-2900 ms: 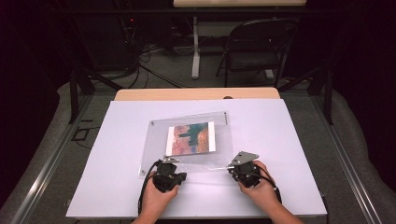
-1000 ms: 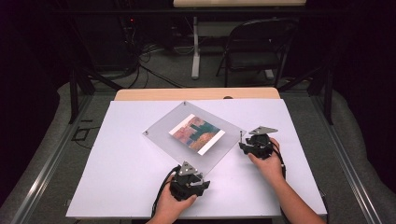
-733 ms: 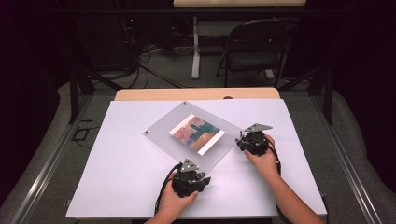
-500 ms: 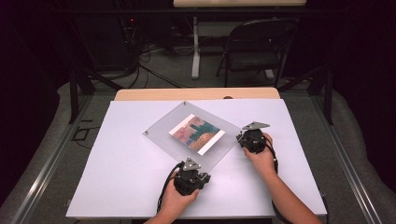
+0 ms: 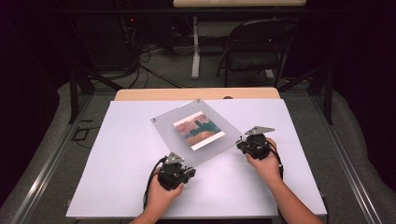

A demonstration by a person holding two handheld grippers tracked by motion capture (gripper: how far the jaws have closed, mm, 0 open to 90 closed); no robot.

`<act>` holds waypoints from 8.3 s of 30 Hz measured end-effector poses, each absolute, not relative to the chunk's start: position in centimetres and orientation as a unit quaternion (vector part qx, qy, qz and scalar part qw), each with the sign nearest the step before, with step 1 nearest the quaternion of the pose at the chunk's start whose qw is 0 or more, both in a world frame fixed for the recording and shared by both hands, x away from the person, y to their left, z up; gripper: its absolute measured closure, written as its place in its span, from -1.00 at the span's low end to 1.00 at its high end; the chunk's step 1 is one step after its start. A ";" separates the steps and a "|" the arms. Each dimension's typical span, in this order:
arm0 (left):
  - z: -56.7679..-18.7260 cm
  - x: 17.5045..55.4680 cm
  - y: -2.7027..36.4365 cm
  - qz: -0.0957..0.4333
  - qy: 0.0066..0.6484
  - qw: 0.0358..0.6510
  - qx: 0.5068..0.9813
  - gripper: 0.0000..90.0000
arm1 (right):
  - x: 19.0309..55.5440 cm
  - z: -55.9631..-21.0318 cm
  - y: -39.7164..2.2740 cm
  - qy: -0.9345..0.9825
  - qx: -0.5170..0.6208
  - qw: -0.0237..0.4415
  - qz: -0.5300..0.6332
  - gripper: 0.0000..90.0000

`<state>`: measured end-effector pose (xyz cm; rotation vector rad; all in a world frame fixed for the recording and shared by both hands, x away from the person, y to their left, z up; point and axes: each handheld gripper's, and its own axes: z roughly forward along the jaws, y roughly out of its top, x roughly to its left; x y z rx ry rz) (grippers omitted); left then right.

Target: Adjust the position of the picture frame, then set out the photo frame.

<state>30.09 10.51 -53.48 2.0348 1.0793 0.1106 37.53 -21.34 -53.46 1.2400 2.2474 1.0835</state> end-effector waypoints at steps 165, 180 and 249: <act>-48.2 42.5 18.7 0.075 0.528 0.384 0.753 0.04 | 40.5 -48.2 -22.0 0.788 0.463 0.162 0.373 -0.06; -47.0 44.9 17.2 0.089 0.524 0.387 0.753 0.16 | 43.1 -47.6 -20.5 0.800 0.450 0.167 0.360 0.07; -52.6 48.7 14.7 -0.005 0.574 0.360 0.735 -0.29 | 48.0 -52.4 -19.4 0.750 0.544 0.025 0.376 -0.24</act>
